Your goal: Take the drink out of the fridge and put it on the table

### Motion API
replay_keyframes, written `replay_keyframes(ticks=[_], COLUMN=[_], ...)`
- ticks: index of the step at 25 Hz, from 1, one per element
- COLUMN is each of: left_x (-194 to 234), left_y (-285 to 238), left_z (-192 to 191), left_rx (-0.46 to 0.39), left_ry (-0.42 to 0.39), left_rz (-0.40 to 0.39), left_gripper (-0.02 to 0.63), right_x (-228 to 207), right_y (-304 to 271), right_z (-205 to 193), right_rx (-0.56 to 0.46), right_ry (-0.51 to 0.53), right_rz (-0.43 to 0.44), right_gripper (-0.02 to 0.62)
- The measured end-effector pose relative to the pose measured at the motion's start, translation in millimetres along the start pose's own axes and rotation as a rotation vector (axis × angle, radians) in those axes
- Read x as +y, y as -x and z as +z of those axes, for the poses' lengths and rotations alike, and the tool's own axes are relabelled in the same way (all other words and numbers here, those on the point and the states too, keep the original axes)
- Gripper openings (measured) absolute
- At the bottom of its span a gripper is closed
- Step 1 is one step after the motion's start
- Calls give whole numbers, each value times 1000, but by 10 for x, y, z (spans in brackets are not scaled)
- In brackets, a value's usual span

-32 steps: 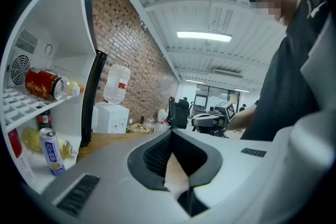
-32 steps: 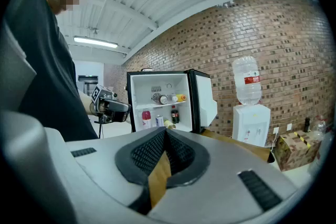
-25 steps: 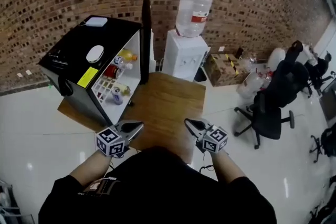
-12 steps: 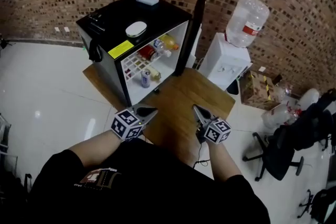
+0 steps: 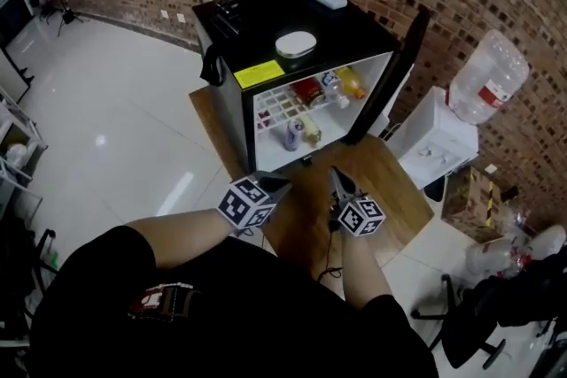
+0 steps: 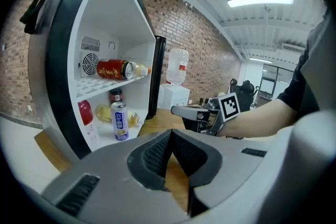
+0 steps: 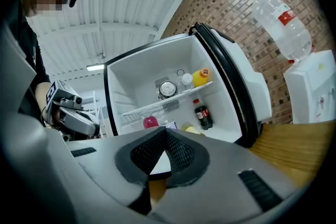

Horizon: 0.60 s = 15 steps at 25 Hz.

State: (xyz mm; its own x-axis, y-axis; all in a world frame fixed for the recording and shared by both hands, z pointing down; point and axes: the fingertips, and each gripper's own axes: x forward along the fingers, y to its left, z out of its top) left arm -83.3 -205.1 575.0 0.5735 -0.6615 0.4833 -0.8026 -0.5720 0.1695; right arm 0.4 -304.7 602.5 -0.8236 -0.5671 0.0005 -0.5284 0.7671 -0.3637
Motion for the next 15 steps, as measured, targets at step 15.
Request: replay_keyframes(ticks=[15], left_x=[505], left_y=[-330], left_z=[-259], left_rx=[93], left_ry=[299], left_rz=[254], left_gripper=[-4], right_x=[-141], right_y=[-1032], right_z=[-503], right_rx=[65], right_ry=[159], right_rz=[98], right_gripper=[103])
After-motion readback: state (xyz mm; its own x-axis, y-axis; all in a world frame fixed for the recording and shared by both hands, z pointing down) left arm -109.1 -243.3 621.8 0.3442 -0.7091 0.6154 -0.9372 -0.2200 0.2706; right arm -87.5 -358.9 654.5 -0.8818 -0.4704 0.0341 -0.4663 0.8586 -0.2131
